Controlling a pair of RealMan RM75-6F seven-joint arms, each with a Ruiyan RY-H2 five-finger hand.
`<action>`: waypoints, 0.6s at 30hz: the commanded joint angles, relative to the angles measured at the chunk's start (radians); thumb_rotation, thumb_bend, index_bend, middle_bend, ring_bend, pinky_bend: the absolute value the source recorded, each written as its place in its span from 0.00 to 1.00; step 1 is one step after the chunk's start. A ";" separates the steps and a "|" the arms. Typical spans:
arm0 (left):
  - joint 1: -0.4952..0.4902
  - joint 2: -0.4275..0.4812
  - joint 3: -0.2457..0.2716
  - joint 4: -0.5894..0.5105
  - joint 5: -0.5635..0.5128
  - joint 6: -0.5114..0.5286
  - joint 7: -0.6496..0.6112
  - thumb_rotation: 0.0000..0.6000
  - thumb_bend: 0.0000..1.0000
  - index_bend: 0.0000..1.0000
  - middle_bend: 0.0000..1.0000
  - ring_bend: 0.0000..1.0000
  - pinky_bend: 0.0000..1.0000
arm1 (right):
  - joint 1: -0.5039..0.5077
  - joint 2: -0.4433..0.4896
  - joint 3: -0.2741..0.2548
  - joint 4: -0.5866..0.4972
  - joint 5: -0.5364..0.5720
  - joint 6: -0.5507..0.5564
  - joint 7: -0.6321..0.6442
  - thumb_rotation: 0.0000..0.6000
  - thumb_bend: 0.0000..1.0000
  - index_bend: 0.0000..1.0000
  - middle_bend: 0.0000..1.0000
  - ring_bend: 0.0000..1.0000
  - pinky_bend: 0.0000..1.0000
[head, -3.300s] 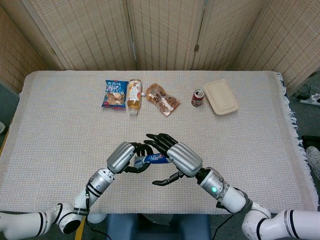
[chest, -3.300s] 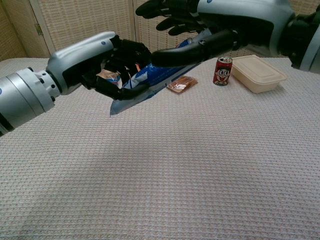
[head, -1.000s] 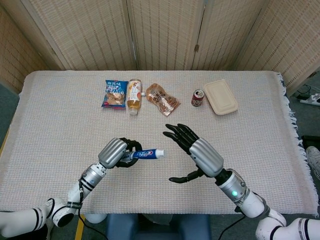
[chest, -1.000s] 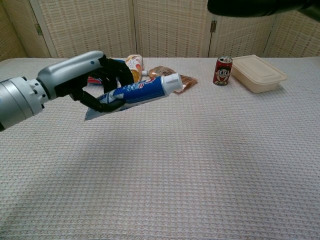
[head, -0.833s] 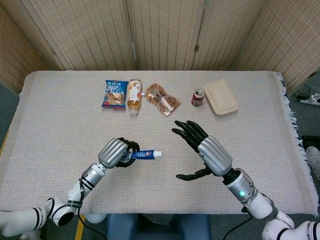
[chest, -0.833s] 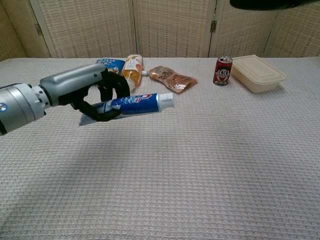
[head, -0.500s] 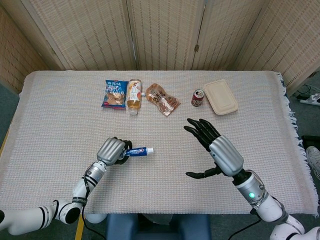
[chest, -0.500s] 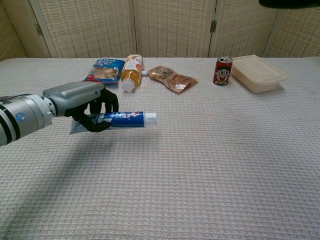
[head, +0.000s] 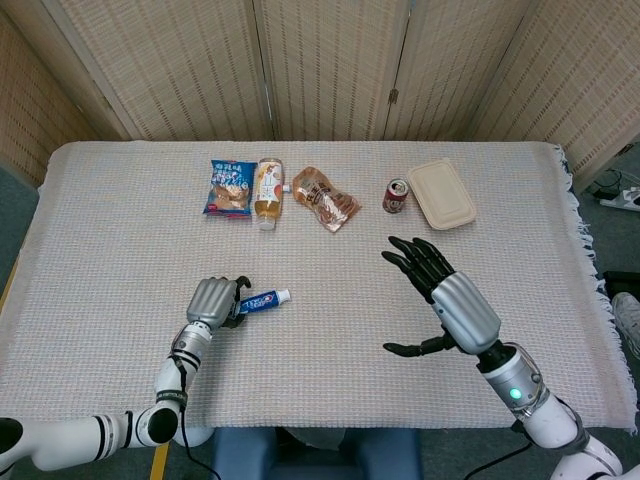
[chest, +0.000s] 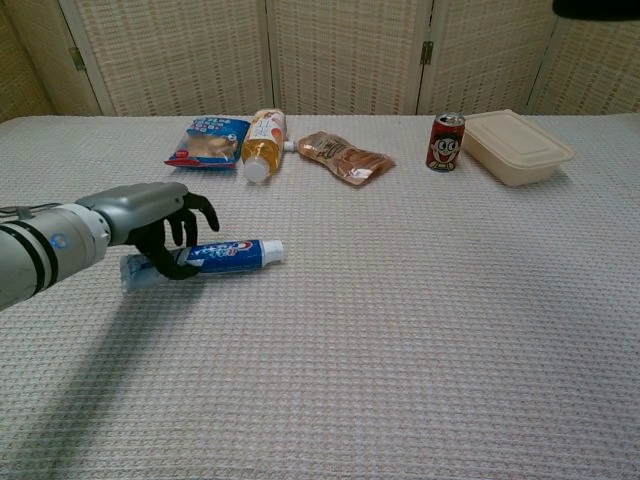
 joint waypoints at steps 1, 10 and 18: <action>0.001 0.031 -0.012 -0.047 -0.053 -0.008 0.003 1.00 0.26 0.02 0.28 0.19 0.25 | -0.006 0.006 0.001 0.002 0.004 0.002 0.000 0.47 0.04 0.00 0.00 0.00 0.00; 0.072 0.175 -0.016 -0.166 0.085 0.058 -0.142 1.00 0.25 0.01 0.20 0.14 0.19 | -0.071 0.058 -0.016 0.017 0.035 0.043 -0.028 0.47 0.04 0.00 0.00 0.00 0.00; 0.200 0.324 0.012 -0.201 0.316 0.236 -0.305 1.00 0.25 0.12 0.23 0.17 0.17 | -0.160 0.115 -0.050 0.049 0.107 0.078 -0.157 1.00 0.04 0.00 0.00 0.00 0.00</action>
